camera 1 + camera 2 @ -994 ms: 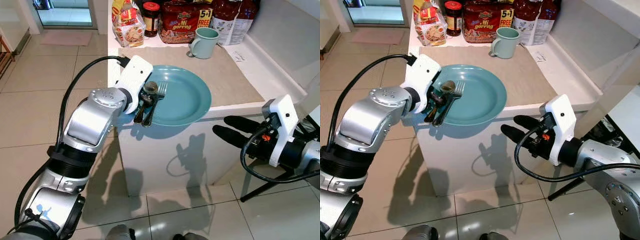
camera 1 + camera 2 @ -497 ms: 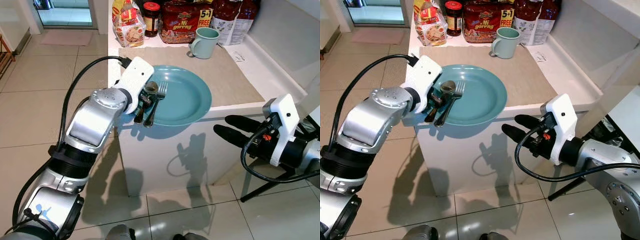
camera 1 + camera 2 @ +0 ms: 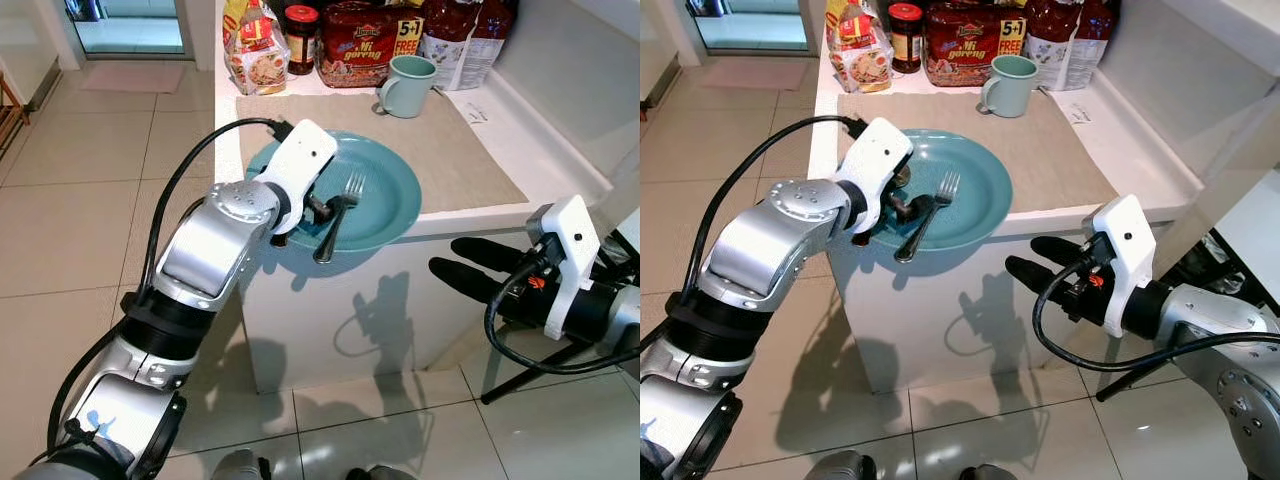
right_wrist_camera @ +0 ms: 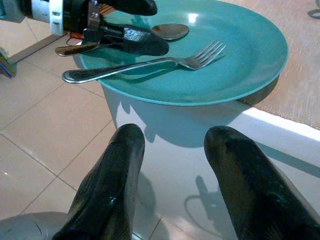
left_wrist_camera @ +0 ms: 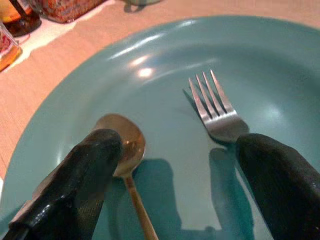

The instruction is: Setting the table

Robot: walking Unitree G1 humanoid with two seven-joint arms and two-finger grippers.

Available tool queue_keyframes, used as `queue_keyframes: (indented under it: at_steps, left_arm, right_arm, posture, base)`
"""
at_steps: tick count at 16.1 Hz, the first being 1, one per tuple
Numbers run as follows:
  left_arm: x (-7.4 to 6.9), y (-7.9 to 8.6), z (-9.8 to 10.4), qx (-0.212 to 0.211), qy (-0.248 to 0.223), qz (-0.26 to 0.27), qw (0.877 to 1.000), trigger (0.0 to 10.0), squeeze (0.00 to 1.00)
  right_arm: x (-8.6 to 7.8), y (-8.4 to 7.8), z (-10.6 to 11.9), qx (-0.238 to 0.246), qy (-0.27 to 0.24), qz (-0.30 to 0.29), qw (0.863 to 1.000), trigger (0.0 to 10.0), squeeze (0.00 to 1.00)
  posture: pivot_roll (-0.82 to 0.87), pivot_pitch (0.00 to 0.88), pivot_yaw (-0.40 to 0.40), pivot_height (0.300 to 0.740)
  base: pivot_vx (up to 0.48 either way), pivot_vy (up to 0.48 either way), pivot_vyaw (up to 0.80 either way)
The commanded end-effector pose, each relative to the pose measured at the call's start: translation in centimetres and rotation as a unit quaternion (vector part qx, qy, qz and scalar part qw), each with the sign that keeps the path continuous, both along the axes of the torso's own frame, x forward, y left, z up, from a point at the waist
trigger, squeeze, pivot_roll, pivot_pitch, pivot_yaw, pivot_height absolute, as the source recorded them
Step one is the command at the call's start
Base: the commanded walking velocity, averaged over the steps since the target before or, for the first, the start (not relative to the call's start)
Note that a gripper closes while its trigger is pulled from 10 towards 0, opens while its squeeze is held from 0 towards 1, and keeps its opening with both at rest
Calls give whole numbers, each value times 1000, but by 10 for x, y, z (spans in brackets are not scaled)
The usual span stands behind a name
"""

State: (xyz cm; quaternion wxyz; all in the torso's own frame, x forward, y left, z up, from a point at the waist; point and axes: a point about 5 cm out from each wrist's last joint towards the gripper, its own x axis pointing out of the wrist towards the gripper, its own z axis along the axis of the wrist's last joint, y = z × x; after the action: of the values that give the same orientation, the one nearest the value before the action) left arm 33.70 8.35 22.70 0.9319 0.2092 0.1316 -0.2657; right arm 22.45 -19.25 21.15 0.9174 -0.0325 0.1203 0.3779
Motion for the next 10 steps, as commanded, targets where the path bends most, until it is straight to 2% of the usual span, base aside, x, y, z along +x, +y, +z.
queue_keyframes:
  at_steps: [1,4,6,9,10]
  left_arm:
    - [4,3,11,-2,-22,11,1000,10000,0]
    - [7,16,14,-2,-18,34,999,10000,0]
    - [4,22,7,-7,29,46,999,10000,0]
    - [2,23,0,-1,55,48,997,10000,0]
    - [0,21,-3,-11,69,42,997,10000,0]
  right_arm:
    - [-2,-2,5,-6,-13,1,1000,10000,0]
    - [-2,-2,5,-7,-11,6,1000,10000,0]
    - [-3,0,4,-8,-5,21,1000,10000,0]
    - [-6,3,1,-16,6,38,999,10000,0]
    - [-7,4,0,-17,10,42,999,10000,0]
  posture:
    - [10,33,-72,740]
    - [15,30,-76,740]
    - [16,28,-76,740]
    - [16,28,-80,740]
    - [16,29,-80,740]
  base:
    - [0,0,0]
    - [0,0,0]
    - [0,0,0]
    - [0,0,0]
    - [0,0,0]
